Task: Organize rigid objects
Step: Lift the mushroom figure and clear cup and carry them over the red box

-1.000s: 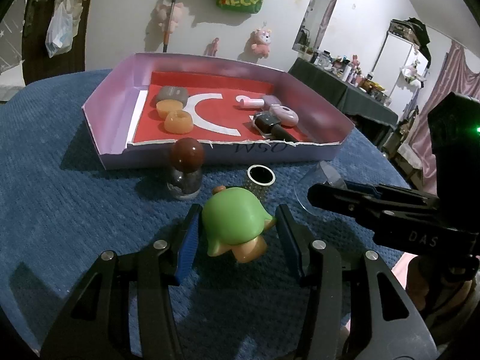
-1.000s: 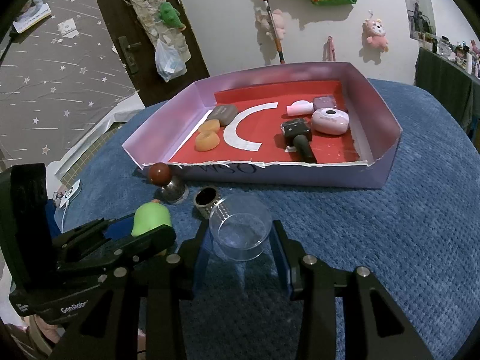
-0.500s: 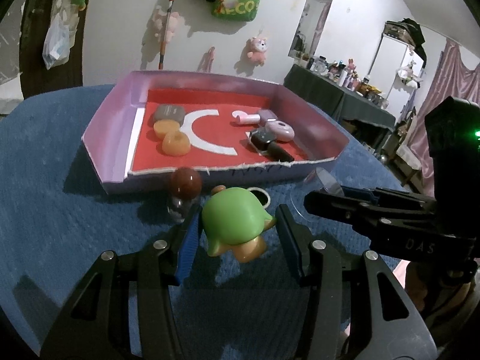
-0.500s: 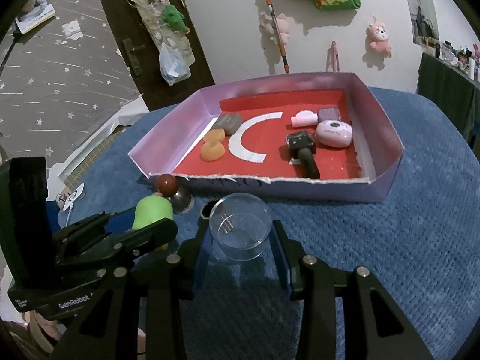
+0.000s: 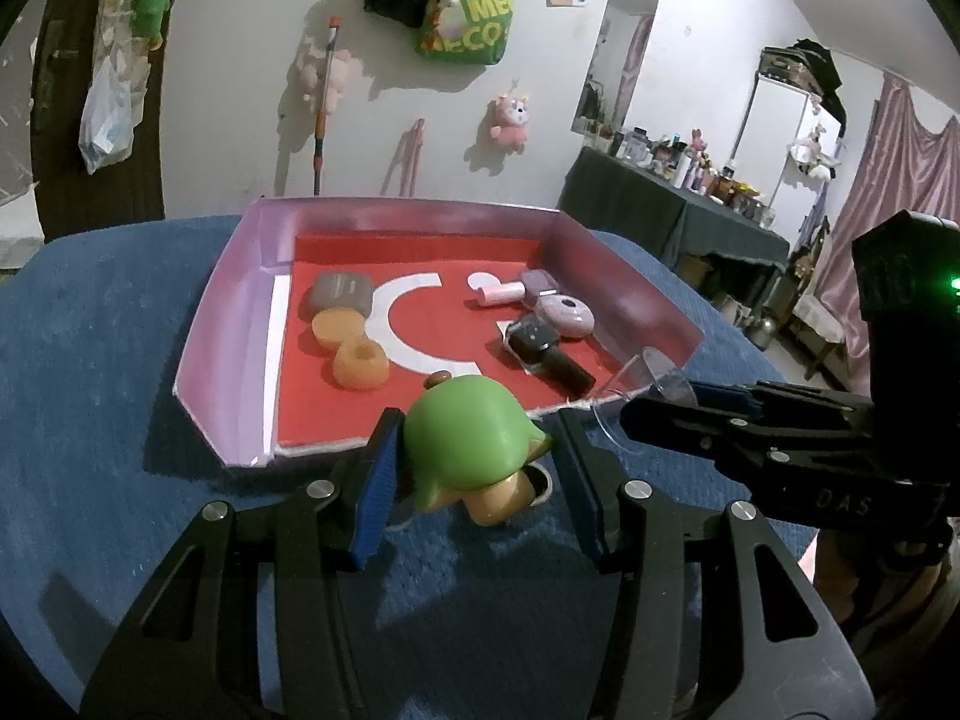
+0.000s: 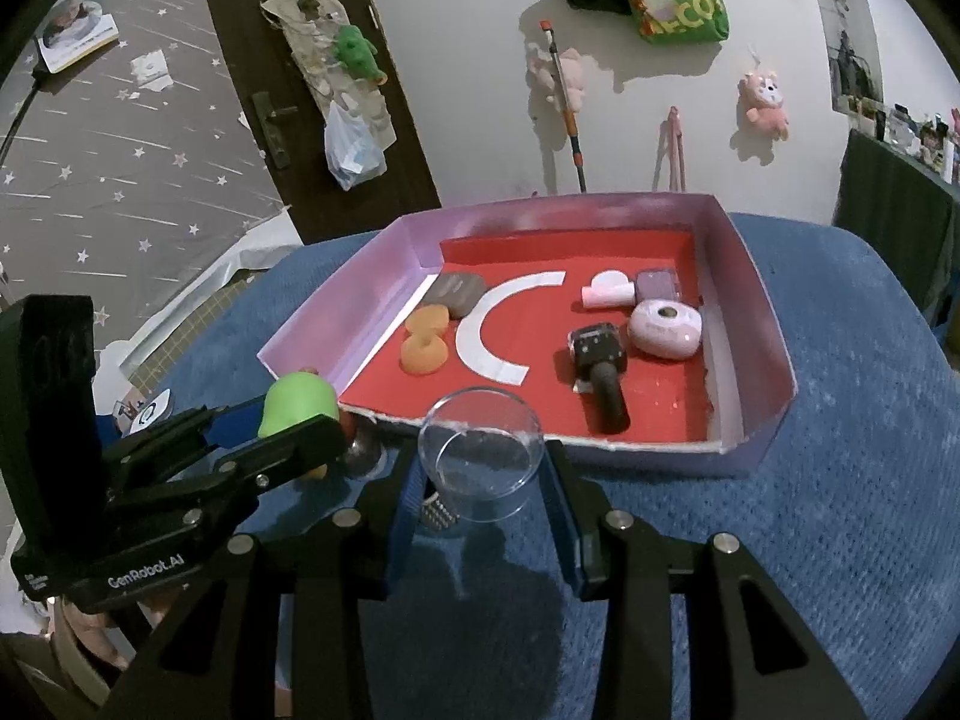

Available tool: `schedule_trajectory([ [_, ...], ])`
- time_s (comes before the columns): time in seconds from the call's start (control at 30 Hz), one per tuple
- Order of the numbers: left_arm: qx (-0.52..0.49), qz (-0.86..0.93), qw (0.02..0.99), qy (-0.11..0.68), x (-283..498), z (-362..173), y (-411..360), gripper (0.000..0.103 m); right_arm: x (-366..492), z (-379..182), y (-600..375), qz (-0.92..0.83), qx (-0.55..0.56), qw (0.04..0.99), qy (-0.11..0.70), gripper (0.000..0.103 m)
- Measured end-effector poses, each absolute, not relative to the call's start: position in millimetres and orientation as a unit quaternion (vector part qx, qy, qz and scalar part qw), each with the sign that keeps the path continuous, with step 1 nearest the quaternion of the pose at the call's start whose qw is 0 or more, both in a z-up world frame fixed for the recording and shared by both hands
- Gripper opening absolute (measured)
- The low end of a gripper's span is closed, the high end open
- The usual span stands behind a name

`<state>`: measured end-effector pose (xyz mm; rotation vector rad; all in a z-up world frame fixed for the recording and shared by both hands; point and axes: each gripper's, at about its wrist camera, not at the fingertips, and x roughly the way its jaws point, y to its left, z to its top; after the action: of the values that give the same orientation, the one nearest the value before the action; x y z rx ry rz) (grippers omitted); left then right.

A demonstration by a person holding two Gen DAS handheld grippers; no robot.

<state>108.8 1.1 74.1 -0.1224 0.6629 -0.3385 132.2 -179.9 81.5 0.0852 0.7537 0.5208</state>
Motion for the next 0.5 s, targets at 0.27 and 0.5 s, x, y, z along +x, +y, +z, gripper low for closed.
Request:
schedule_trajectory([
  [0.27,-0.063,-0.164,0.928,0.328,130.2,80.3,5.8,0.048,149.7,90.7,-178.9,0.253,0.034,0.897,0.36,0.042],
  [0.5,-0.062,-0.161,0.924,0.341,151.1,76.0,9.3,0.048,173.2,86.8,-175.6,0.253,0.027,0.891,0.376,0.042],
])
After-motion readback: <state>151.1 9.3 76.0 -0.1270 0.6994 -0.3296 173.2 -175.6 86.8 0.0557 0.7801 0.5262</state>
